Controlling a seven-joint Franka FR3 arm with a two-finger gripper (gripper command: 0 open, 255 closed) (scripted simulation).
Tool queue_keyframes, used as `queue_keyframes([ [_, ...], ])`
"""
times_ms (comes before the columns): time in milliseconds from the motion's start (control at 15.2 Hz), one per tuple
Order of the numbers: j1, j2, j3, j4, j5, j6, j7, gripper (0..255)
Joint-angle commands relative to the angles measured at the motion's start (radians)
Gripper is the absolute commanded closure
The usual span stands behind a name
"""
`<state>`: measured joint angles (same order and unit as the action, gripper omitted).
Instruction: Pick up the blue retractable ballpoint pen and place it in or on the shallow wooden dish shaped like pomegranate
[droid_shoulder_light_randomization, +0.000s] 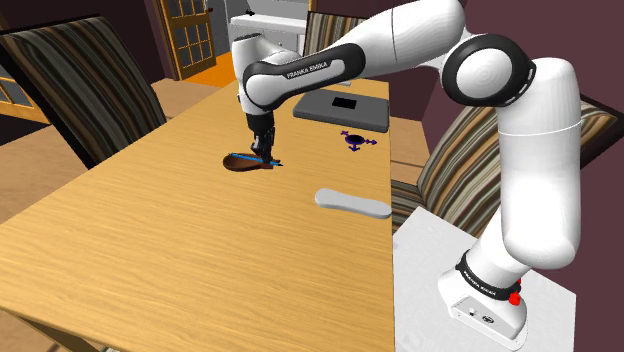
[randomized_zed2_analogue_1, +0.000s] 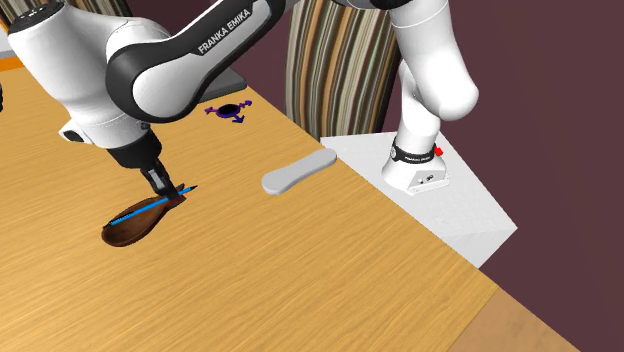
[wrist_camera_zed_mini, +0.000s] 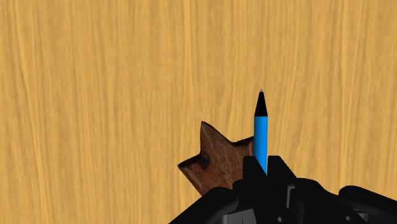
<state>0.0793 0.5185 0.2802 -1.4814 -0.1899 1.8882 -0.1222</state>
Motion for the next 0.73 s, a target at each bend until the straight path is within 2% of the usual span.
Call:
queue_keyframes([
  [0, 0.000, 0.000, 0.000, -0.001, 0.000, 0.001, 0.000, 255],
  [132, 0.000, 0.000, 0.000, -0.001, 0.000, 0.001, 0.000, 255],
  [198, 0.000, 0.000, 0.000, 0.000, 0.000, 0.001, 0.000, 0],
  [528, 0.000, 0.000, 0.000, 0.000, 0.000, 0.001, 0.000, 0],
  [660, 0.004, -0.009, 0.003, 0.054, 0.005, -0.062, -0.004, 0],
])
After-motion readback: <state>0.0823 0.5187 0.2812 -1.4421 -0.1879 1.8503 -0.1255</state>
